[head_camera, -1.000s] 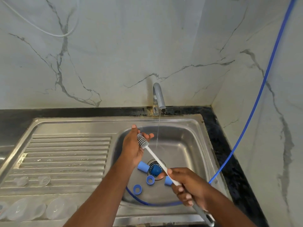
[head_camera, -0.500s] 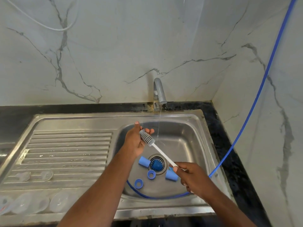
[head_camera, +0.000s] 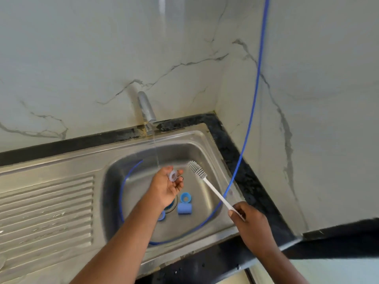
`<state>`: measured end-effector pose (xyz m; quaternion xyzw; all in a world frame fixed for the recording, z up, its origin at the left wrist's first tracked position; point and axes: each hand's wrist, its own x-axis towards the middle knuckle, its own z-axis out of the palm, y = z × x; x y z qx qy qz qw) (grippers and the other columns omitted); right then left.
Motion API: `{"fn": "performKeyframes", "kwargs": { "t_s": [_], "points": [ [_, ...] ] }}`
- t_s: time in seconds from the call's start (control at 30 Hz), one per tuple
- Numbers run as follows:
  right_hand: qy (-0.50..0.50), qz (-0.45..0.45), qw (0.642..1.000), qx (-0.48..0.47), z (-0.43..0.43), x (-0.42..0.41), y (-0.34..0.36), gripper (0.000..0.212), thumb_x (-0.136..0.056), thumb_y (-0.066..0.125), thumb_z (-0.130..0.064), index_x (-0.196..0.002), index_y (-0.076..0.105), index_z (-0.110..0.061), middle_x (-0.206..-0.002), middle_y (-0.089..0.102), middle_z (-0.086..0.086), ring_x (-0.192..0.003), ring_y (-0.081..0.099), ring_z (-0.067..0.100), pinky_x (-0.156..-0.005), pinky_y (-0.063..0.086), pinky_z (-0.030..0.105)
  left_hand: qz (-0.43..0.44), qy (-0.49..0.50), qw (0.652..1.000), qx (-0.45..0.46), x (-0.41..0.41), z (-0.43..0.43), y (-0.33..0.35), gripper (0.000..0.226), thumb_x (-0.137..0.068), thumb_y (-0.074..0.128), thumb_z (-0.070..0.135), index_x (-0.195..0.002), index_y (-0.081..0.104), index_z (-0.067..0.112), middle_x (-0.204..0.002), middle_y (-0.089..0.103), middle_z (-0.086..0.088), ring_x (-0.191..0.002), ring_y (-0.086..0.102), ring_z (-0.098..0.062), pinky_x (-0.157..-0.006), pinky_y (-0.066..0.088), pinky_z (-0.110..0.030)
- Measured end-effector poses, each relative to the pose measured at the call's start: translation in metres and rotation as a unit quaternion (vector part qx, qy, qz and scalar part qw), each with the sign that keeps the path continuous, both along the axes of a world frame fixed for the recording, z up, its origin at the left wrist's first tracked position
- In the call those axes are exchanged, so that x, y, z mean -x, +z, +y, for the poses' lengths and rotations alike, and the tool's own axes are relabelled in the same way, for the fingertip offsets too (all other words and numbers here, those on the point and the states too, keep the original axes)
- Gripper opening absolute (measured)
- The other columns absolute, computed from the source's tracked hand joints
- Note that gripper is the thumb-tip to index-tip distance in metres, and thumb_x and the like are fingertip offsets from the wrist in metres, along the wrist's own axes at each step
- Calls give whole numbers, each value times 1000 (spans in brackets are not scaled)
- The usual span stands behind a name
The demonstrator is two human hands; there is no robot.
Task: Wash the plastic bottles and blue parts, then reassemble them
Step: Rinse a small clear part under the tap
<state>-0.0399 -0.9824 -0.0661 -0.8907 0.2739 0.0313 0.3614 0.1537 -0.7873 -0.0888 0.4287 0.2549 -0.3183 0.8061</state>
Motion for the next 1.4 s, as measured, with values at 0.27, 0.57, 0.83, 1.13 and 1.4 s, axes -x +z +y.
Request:
{"fn": "performKeyframes", "kwargs": {
  "t_s": [0.27, 0.57, 0.83, 1.13, 1.4],
  "points": [
    [-194, 24, 980, 28, -38, 66, 4, 17, -99, 60, -28, -83, 62, -25, -72, 64, -4, -66, 61, 11, -53, 41, 24, -17, -154, 987, 40, 70, -114, -8, 6, -102, 54, 9, -102, 60, 8, -93, 72, -19, -60, 64, -15, -57, 57, -26],
    [-101, 25, 980, 169, -66, 7, -15, 17, -90, 56, -6, -104, 66, -7, -103, 60, 14, -89, 62, 38, -71, 46, 36, -11, -185, 982, 37, 95, -119, -2, 17, -104, 48, 11, -103, 62, 1, -86, 64, -20, -71, 71, -25, -62, 61, -32],
    [-54, 0, 990, 133, -85, -77, -46, 32, -91, 53, 0, -121, 56, -9, -121, 48, 20, -110, 50, 37, -88, 41, 39, -38, -134, 990, -22, 88, -71, -13, 22, -98, 59, 11, -112, 71, -2, -87, 68, -14, -74, 70, -22, -75, 59, -33],
    [-20, -10, 993, 118, -89, -80, -56, 37, -91, 50, 5, -127, 52, -7, -124, 44, 19, -112, 46, 37, -87, 38, 38, -30, -57, 995, -76, 69, -37, -17, 24, -90, 74, 16, -113, 70, 8, -109, 74, -16, -80, 69, -20, -67, 53, -29],
    [-43, -214, 932, 289, -69, -81, -30, 9, -83, 67, 1, -85, 65, -7, -81, 62, 10, -73, 60, 32, -69, 47, 37, -50, -41, 996, -69, 45, -24, -23, 22, -93, 71, 13, -114, 70, 7, -108, 77, -11, -94, 71, -23, -72, 54, -27]
  ]
}}
